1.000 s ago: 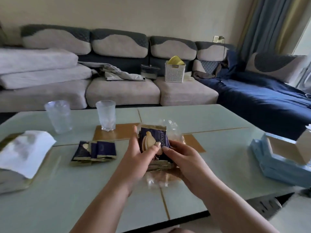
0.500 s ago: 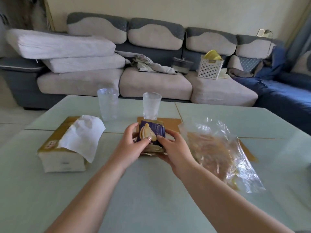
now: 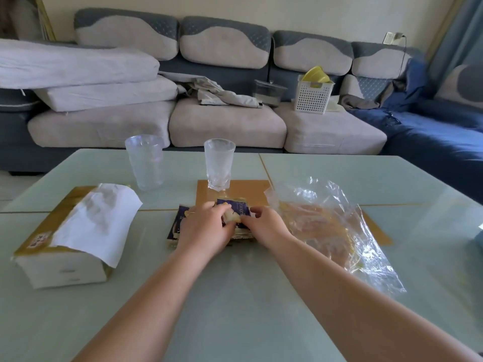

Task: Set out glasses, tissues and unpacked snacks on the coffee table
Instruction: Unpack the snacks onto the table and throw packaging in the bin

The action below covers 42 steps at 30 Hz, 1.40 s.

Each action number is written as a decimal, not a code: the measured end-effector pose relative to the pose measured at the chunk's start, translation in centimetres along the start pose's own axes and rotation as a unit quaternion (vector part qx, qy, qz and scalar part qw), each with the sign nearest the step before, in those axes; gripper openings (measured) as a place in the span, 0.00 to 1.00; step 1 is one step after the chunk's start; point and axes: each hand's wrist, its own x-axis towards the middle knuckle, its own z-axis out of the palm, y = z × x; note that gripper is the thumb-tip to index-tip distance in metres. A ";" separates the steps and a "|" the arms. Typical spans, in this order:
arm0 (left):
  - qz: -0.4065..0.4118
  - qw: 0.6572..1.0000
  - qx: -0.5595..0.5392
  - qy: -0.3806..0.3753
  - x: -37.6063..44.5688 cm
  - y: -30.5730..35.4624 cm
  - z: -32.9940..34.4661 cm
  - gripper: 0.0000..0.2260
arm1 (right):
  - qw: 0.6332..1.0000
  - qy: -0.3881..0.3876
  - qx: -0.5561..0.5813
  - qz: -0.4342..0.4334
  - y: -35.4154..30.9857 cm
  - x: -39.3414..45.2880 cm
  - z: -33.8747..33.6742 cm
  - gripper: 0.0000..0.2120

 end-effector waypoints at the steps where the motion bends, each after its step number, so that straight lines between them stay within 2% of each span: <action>1: 0.000 1.000 -0.010 0.015 0.0 0.3 -0.3 0.18 | 1.000 0.016 0.012 -0.004 0.0 -0.4 -0.4 0.21; 5: 0.015 0.990 -0.133 0.042 -0.3 3.1 -1.6 0.12 | 0.989 0.053 0.106 -0.089 0.2 -3.1 -3.1 0.14; 8: 0.061 0.964 -0.257 0.006 -1.1 6.8 -2.3 0.08 | 0.975 0.083 0.166 -0.124 1.0 -5.8 -6.5 0.12; 12: 0.102 0.913 -0.392 -0.057 -2.5 12.5 -2.1 0.07 | 0.950 0.160 0.231 -0.133 4.0 -9.8 -13.0 0.13; 19: 0.149 0.851 -0.465 -0.194 -5.2 26.3 3.8 0.05 | 0.875 0.364 0.296 -0.122 13.0 -16.8 -26.7 0.12; 25: 0.122 0.824 -0.482 -0.271 -7.9 36.5 11.4 0.06 | 0.804 0.503 0.304 -0.092 21.5 -20.9 -34.3 0.14; 27: 0.098 0.830 -0.490 -0.248 -8.3 38.7 14.1 0.07 | 0.803 0.518 0.283 -0.082 23.5 -21.0 -35.4 0.14; 29: 0.077 0.838 -0.496 -0.214 -8.6 40.3 16.5 0.08 | 0.825 0.503 0.248 -0.064 25.2 -20.4 -36.1 0.12; 32: 0.061 0.853 -0.480 -0.196 -8.9 42.0 19.0 0.14 | 0.881 0.425 0.205 -0.005 27.4 -18.8 -36.7 0.15; 34: 0.059 0.856 -0.468 -0.211 -9.0 42.7 20.2 0.13 | 0.898 0.374 0.229 0.025 27.9 -18.1 -36.8 0.19; 37: 0.072 0.865 -0.443 -0.225 -9.1 42.9 21.1 0.11 | 0.893 0.354 0.275 0.030 28.2 -17.6 -36.7 0.16; 40: 0.079 0.863 -0.447 -0.222 -9.1 42.7 21.1 0.13 | 0.879 0.412 0.242 0.005 28.1 -17.4 -36.5 0.07; 42: 0.088 0.850 -0.468 -0.225 -9.6 42.6 20.6 0.15 | 0.853 0.457 0.251 -0.012 28.0 -17.6 -36.2 0.04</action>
